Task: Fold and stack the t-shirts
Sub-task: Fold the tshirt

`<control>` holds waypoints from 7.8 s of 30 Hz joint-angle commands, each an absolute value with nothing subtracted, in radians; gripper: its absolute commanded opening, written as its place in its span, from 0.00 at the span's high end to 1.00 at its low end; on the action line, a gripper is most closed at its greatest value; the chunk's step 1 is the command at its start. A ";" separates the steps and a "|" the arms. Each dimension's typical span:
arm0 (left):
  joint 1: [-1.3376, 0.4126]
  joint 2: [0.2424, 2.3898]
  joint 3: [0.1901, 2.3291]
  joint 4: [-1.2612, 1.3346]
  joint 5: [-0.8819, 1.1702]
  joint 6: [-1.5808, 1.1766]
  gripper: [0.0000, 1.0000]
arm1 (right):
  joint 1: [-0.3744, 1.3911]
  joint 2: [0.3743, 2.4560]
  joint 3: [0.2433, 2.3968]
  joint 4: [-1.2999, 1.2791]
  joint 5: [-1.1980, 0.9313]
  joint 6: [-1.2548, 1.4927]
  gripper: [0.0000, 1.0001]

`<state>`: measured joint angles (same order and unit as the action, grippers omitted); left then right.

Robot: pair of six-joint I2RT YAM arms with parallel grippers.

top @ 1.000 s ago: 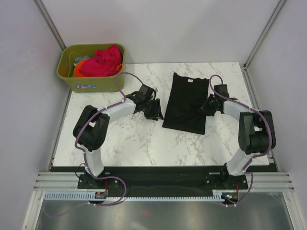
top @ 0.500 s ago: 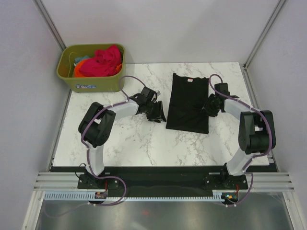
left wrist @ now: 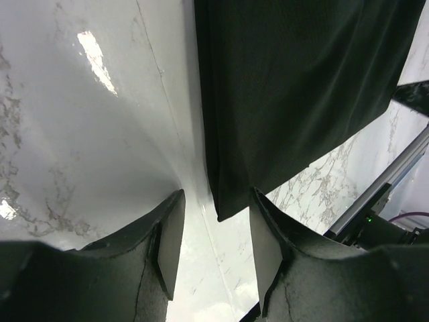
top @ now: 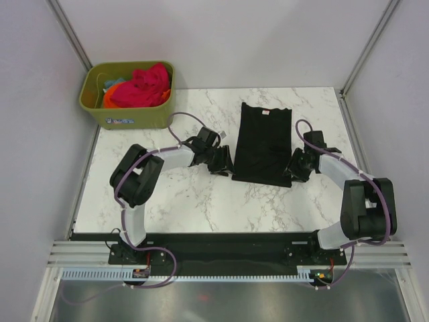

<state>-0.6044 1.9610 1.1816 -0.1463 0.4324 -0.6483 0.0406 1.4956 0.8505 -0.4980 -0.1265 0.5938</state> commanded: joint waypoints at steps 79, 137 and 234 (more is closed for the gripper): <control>-0.934 1.511 1.032 -0.267 0.015 -0.957 0.98 | 0.037 0.712 0.722 -0.709 0.002 0.735 1.00; -0.426 2.191 1.615 0.081 0.586 -0.500 0.45 | -0.101 1.910 1.339 -0.337 -0.472 0.338 0.43; -0.537 1.793 1.132 -0.218 0.388 -0.180 0.49 | 0.141 1.585 0.908 -0.408 -0.379 0.222 0.57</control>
<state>-0.5388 1.7676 1.0954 -0.2699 0.3576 -0.2462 0.1402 1.5761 0.8711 -0.4358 -0.3443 0.2626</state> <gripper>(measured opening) 0.513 0.431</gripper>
